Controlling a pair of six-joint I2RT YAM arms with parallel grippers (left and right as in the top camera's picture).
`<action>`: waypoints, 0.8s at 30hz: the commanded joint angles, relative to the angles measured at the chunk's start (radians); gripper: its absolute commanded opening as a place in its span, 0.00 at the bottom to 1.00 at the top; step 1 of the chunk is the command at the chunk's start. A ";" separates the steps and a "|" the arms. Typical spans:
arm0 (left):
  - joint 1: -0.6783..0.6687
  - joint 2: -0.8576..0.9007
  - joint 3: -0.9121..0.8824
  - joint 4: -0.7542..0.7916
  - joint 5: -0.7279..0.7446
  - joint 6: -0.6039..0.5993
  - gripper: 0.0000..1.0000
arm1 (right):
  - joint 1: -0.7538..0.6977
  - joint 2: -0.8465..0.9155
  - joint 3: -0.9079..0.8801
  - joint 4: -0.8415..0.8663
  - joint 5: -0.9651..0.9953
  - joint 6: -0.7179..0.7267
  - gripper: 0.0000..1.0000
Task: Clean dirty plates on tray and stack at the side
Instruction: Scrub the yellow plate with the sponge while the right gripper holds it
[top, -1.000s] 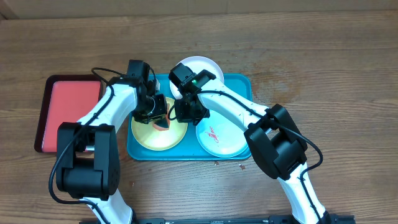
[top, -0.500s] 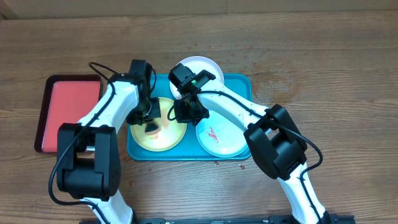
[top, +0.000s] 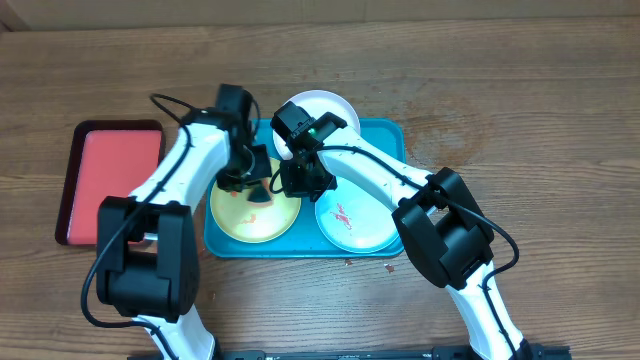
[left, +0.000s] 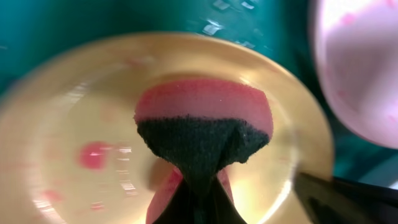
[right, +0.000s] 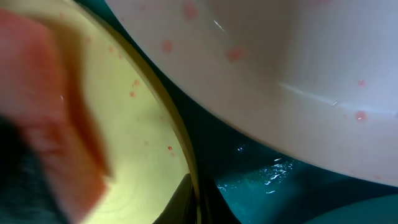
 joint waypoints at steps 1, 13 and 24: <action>-0.043 0.009 -0.040 0.024 0.056 -0.066 0.04 | -0.007 0.003 -0.006 0.003 0.017 0.001 0.04; -0.084 0.009 -0.093 0.031 -0.120 -0.108 0.04 | -0.007 0.003 -0.006 0.001 0.017 0.001 0.04; -0.061 0.009 -0.067 -0.113 -0.496 -0.107 0.04 | -0.008 0.003 -0.006 -0.006 0.018 0.000 0.04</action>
